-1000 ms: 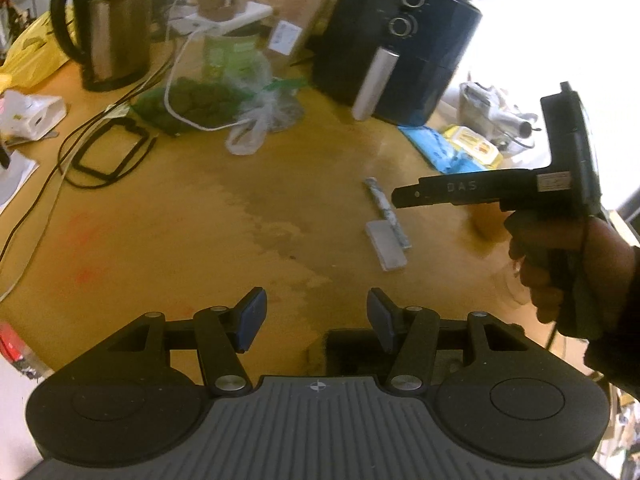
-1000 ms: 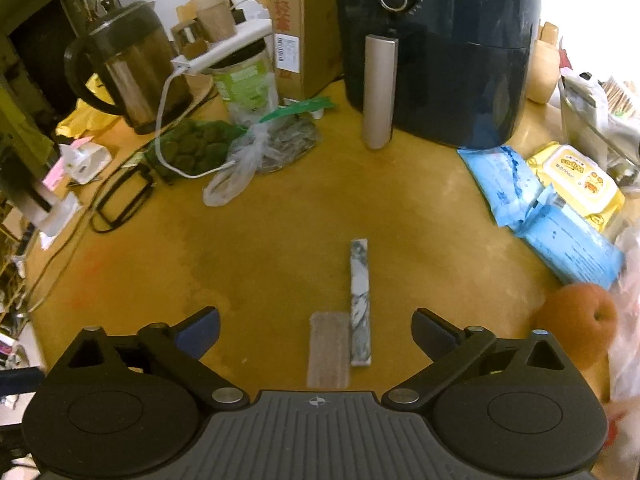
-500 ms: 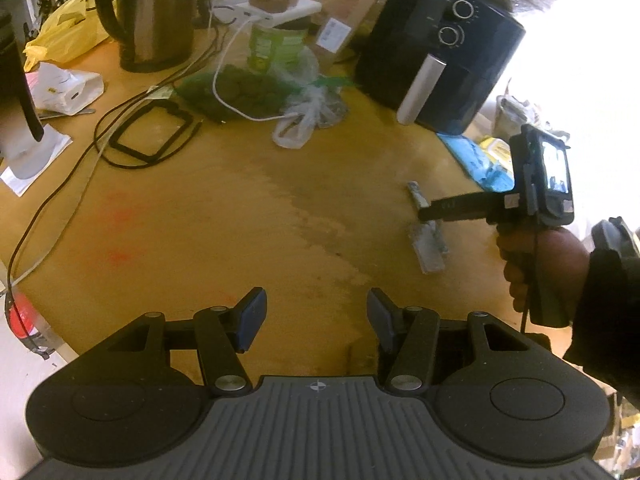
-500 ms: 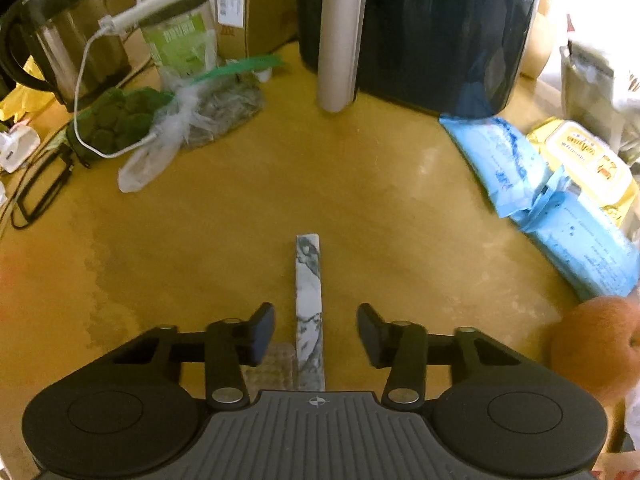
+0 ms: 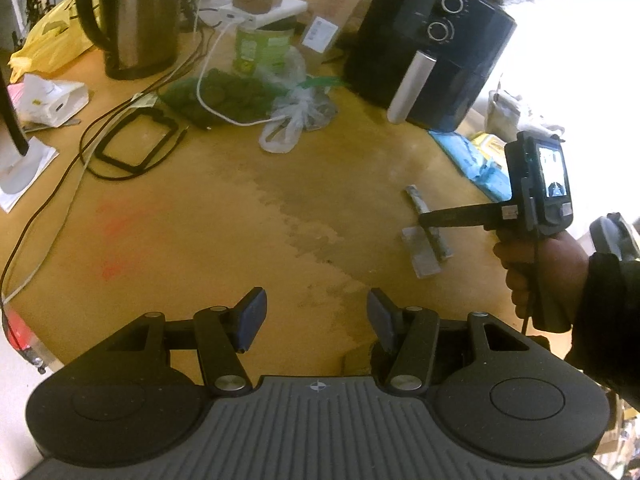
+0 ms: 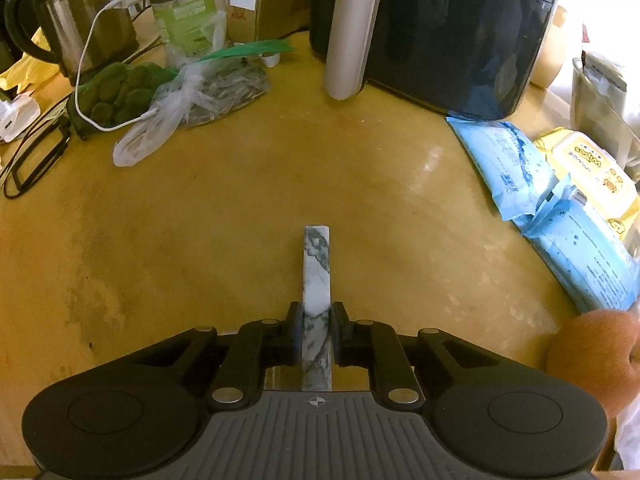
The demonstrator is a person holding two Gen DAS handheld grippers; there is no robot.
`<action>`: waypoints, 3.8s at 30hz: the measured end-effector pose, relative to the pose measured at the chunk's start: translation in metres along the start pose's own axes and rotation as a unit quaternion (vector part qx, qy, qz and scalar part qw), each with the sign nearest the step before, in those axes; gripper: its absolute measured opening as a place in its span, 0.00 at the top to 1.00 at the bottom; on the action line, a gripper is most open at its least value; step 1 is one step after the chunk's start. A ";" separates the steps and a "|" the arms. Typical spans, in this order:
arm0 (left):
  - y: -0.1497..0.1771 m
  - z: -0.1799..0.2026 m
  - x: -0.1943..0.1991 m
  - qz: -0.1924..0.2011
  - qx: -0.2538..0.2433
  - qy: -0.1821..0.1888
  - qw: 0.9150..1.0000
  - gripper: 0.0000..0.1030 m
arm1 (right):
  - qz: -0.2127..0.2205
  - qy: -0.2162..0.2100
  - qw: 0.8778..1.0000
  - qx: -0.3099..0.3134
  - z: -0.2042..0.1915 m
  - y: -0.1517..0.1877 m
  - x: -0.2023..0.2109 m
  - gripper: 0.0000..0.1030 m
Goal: Organize rigid objects
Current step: 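Reach the left tool to the clear plastic tray and grasp it while right tool holds the strip, then carry the clear tray with the left tool to the box while right tool carries the strip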
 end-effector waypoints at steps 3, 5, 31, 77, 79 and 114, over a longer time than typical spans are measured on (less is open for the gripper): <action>-0.002 0.004 -0.002 0.000 -0.006 0.003 1.000 0.47 | 0.008 -0.001 1.000 0.001 0.001 0.000 0.008 0.84; -0.002 0.006 -0.003 -0.001 -0.010 0.004 1.000 0.47 | 0.012 -0.003 1.000 -0.002 0.003 -0.001 0.014 0.84; -0.007 0.053 -0.015 -0.004 -0.085 0.033 0.996 0.47 | 0.076 -0.020 0.997 0.000 -0.005 0.020 0.127 0.84; -0.012 0.135 -0.186 -0.120 -0.182 -0.031 0.976 0.48 | 0.124 0.009 0.988 -0.095 0.033 0.111 0.229 0.84; -0.010 0.135 -0.185 -0.113 -0.190 -0.032 0.975 0.50 | 0.122 0.006 0.987 -0.100 0.034 0.114 0.230 0.84; -0.025 0.120 -0.068 -0.014 -0.149 0.002 0.989 0.68 | 0.082 -0.031 0.992 -0.086 0.014 0.124 0.216 0.84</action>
Point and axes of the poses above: each gripper's, at about its wrist camera, not at the fingertips, and x roughly against the way its jaws point, z to its right, y to its underside, the point moved 6 cm from there along -x, roughly the way its jaws point, and after that the axes turned 5 degrees about x, right-handed, at the moved point
